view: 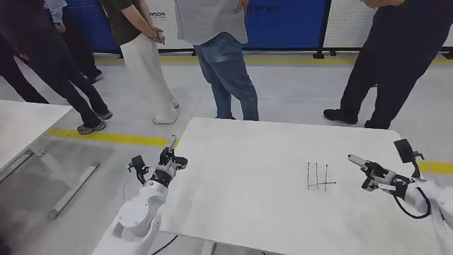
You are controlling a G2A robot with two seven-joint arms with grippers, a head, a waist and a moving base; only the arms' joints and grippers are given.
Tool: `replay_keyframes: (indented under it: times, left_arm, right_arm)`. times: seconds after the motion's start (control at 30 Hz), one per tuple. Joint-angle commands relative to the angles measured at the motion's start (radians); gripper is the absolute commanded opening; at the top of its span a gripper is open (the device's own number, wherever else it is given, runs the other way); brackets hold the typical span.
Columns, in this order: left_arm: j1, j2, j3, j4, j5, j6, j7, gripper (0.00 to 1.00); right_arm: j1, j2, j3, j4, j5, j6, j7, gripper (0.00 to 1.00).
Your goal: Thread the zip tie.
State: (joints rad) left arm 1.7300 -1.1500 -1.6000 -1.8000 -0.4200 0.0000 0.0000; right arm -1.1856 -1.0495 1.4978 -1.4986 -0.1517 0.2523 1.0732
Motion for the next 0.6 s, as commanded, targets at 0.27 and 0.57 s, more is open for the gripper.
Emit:
replay_keyframes:
  times: [0.27,0.57]
  left_arm:
    - [0.0,0.0,0.0,0.0,0.0,0.0,0.0,1.0]
    - [0.0,0.0,0.0,0.0,0.0,0.0,0.0,1.0]
  right_arm:
    - [0.16,-0.013,-0.184,0.208,-0.062,-0.034,0.123,1.0]
    - [0.16,-0.013,-0.184,0.208,-0.062,-0.034,0.123,1.0]
